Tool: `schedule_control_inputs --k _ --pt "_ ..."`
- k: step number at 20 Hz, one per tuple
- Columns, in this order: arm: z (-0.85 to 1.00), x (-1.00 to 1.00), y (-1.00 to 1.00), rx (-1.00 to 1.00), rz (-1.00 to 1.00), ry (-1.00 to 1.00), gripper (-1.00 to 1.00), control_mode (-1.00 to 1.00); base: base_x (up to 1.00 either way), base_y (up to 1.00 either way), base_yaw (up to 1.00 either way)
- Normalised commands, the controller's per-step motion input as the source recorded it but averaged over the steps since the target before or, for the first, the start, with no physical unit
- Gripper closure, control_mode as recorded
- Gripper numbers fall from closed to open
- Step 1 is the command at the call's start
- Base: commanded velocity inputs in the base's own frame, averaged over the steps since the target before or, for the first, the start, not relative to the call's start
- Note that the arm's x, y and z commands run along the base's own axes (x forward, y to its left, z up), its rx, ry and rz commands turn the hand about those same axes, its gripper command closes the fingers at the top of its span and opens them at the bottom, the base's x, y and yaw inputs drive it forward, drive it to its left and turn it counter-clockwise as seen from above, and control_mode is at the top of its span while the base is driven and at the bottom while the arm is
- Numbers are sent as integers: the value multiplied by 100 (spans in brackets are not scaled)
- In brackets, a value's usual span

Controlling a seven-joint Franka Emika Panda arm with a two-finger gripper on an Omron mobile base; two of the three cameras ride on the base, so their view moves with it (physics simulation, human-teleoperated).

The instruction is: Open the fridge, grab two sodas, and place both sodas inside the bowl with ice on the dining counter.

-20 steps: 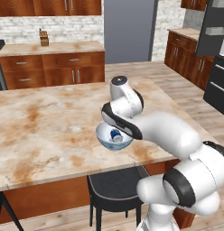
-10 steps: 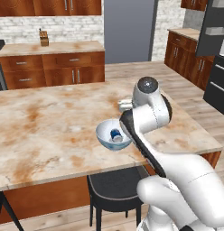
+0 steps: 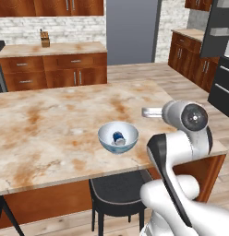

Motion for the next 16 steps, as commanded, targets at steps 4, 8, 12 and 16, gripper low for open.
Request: schedule_control_inputs --k 4,8,12,16 --pt "-2 -44 -13 0 -2 -8 -100 -100 0 0 0" --pt "-3 -7 -1 1 -2 1 -100 100 -10 -3 0" --pt "0 0 0 0 0 0 -100 100 -90 -79 -7" --pt "0 0 0 0 0 0 -100 100 -88 -100 -3"
